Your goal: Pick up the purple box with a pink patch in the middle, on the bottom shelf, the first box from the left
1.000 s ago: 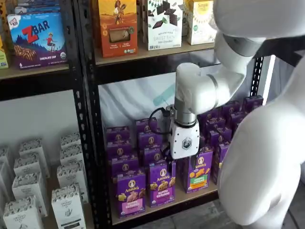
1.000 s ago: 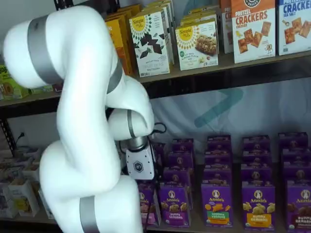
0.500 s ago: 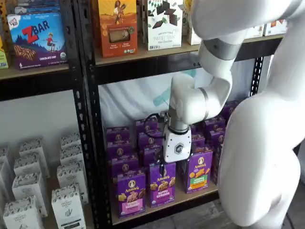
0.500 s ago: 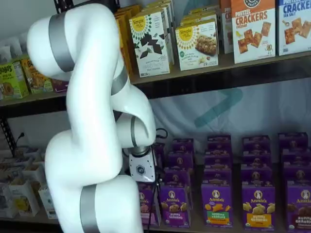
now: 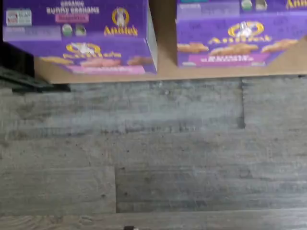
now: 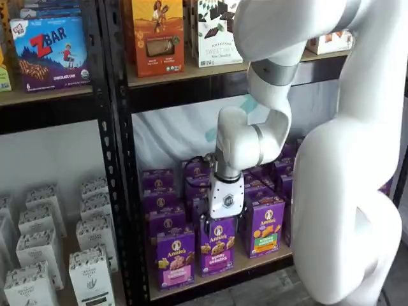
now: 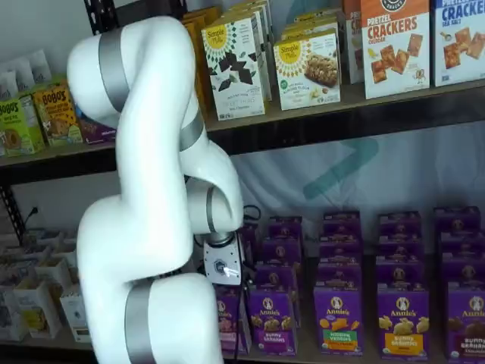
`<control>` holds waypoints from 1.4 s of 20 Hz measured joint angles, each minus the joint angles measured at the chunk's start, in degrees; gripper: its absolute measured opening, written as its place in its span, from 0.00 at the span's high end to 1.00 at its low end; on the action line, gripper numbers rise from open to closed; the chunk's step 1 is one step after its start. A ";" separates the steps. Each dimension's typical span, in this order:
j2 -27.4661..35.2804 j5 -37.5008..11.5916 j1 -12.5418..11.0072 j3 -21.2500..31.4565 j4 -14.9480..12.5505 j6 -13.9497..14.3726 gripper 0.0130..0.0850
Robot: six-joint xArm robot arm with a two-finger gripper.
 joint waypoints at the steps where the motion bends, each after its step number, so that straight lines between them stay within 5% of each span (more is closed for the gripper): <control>1: 1.42 -0.19 0.23 -1.22 0.06 0.14 0.00; 9: 9.46 -1.92 2.52 -8.81 1.11 1.31 0.00; 14: 12.31 -1.28 3.14 -12.74 4.39 -1.14 0.00; 28: 21.25 1.97 3.24 -24.58 -7.44 10.28 0.00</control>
